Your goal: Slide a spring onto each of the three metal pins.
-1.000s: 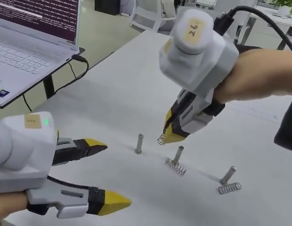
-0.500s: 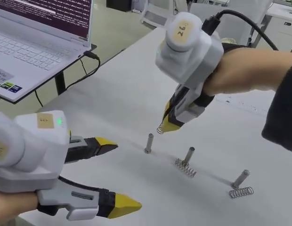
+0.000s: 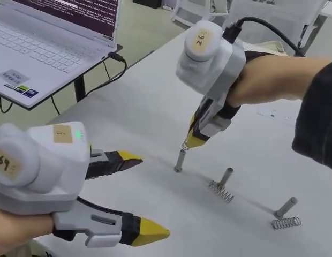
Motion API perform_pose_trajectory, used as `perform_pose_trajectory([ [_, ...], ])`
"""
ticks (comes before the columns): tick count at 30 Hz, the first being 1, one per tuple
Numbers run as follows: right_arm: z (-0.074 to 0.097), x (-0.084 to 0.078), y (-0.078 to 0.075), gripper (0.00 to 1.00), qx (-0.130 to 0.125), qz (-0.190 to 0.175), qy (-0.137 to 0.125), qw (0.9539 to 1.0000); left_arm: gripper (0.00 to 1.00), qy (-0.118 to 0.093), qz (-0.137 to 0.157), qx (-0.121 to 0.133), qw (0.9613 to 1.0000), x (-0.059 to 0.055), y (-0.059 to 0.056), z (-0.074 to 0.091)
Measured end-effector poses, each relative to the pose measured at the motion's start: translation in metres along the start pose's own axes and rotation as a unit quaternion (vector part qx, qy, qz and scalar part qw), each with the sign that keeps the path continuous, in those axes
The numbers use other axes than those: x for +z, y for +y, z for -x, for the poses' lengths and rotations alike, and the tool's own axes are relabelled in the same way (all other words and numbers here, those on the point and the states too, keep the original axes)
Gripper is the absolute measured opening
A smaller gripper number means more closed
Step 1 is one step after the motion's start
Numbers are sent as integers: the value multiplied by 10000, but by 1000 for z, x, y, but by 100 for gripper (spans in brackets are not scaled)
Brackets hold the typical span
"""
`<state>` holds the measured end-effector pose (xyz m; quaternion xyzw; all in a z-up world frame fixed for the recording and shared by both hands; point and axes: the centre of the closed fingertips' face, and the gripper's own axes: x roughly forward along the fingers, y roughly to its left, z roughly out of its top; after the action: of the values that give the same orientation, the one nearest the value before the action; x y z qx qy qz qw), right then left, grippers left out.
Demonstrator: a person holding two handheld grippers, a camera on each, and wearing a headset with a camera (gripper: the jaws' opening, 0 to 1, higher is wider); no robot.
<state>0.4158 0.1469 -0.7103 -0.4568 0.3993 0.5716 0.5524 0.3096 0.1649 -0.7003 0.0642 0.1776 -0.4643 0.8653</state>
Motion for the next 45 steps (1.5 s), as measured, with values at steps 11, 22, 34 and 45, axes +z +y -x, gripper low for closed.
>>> perform_pose_trajectory([
  [11, -7, -1, -1, 8, 110, 1, 77, 9999, 75, 13, -320, 25, 9995, -4, 3, -1],
  [22, -14, -5, -3, 8, 189, -16, 217, 9996, 77, 110, -817, 23, 9966, -6, 3, -3],
  [34, -21, -6, -4, 8, 274, -38, 264, 9993, 79, 186, -1067, 27, 9941, -8, 2, -4],
  [45, -36, -10, -2, 8, 350, -95, 369, 9987, 78, 208, -1078, -21, 9940, -9, -1, -5],
])
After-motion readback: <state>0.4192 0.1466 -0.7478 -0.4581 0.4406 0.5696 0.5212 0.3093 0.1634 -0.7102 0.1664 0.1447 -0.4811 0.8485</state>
